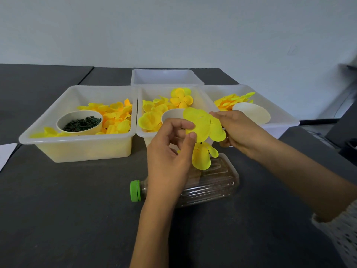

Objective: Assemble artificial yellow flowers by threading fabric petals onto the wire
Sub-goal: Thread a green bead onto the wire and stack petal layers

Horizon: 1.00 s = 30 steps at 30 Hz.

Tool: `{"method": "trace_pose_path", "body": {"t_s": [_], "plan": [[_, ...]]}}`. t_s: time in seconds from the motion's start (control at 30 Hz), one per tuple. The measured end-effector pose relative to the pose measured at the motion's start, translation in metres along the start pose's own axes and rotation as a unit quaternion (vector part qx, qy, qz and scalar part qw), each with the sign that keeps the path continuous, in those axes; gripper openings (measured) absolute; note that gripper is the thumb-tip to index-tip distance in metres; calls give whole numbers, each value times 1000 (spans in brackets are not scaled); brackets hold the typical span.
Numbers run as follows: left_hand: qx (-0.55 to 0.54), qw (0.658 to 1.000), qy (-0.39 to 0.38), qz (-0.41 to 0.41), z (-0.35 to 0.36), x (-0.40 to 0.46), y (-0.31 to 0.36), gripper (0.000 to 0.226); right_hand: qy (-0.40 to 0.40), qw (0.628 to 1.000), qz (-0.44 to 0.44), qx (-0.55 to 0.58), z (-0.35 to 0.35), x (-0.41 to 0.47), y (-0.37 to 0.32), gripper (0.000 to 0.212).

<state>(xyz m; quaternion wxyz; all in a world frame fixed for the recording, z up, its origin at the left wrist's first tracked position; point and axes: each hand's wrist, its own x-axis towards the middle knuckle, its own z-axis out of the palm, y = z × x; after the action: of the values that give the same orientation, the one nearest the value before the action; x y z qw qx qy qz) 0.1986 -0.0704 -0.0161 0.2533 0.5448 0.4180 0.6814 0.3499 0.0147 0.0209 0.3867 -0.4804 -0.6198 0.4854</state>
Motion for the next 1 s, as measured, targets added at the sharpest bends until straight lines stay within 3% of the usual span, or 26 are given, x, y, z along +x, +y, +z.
{"method": "trace_pose_path", "body": {"t_s": [0.4, 0.63, 0.8, 1.0], "plan": [[-15, 1000, 11, -4, 2, -1, 1, 12, -8, 1000, -9, -12, -1, 2, 0, 38], [-7, 996, 79, -32, 4, 0, -3, 20, -12, 999, -5, 48, -2, 0, -1, 39], [12, 996, 72, -42, 4, -1, -2, 19, -17, 999, -12, 41, -2, 2, -1, 39], [36, 996, 71, -39, 3, -2, 1, 17, -30, 999, 12, 27, -1, 3, 2, 53]]}}
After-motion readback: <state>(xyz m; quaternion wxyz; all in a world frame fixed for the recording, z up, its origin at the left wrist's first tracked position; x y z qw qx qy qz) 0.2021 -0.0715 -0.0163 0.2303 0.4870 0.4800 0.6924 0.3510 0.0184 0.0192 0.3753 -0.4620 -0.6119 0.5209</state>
